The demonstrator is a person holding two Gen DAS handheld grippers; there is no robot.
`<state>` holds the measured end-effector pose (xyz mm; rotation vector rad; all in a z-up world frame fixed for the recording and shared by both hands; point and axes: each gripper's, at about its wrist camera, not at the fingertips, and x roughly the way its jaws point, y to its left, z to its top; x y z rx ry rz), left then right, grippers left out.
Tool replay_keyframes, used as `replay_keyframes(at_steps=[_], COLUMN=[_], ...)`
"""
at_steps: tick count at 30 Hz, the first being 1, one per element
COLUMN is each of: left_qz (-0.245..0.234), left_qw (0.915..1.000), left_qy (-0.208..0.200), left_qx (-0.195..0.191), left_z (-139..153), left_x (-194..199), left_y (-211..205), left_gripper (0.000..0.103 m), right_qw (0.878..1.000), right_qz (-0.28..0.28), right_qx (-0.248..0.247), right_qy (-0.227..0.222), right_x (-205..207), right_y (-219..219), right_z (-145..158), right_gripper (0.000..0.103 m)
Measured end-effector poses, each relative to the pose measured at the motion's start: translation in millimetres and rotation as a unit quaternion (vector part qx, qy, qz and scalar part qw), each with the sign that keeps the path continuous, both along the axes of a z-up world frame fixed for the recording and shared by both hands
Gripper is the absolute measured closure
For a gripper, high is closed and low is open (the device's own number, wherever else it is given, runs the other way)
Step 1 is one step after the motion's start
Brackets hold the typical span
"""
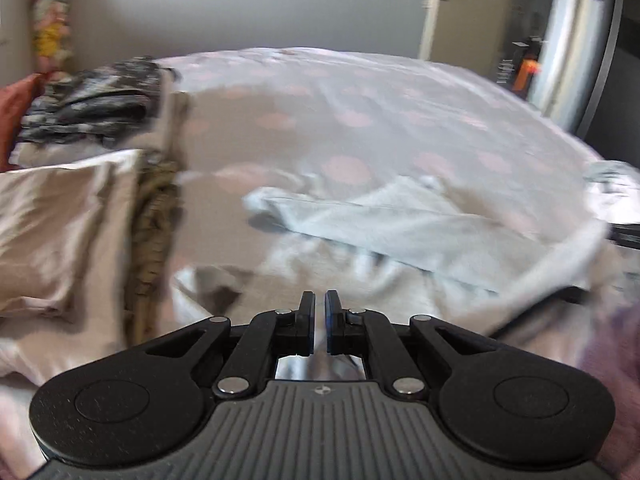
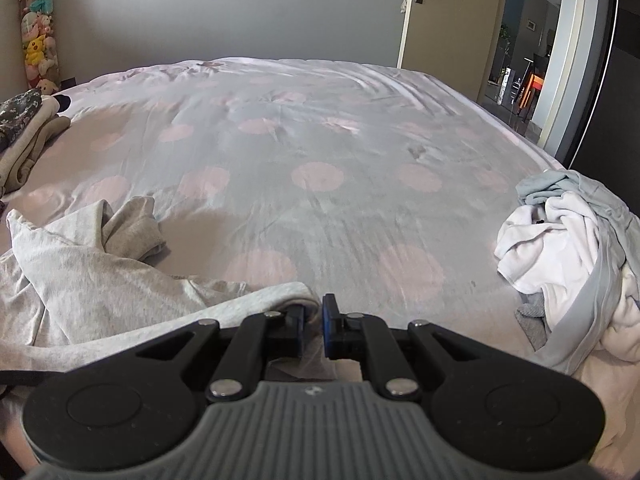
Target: Fold clothes
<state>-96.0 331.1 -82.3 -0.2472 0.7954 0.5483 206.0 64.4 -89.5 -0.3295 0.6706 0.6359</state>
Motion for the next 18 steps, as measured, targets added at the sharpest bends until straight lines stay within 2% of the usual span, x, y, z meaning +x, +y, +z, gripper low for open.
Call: replay_keyframes(at_steps=[5,9,14,18], left_qz=[0.052,0.057,0.042,0.008], left_qw=[0.9974,0.9971,0.9984,0.9995], left_qy=[0.046,0.025,0.007,-0.015], left_qx=[-0.017,-0.044,-0.038,-0.028], left_z=[-20.6,-22.3,-10.2,2.3], left_x=[-6.4,-21.1,-22.2,-19.2], left_y=[28.1,30.9,26.3,18.5], left_gripper=[0.102,0.102,0.102,0.102], right_qw=[1.0,1.0,0.999,0.999], right_qz=[0.0,0.003,0.007,0.006], right_qx=[-0.014,-0.027,-0.038,-0.036], right_qy=[-0.004,-0.005,-0.009,-0.008], right_x=[-0.6,-0.4,-1.7,-2.0], right_y=[3.6,7.9,10.8,10.4], right_z=[-2.1,-4.4,-6.3,-6.7], right_gripper=[0.093,0.093,0.093,0.093])
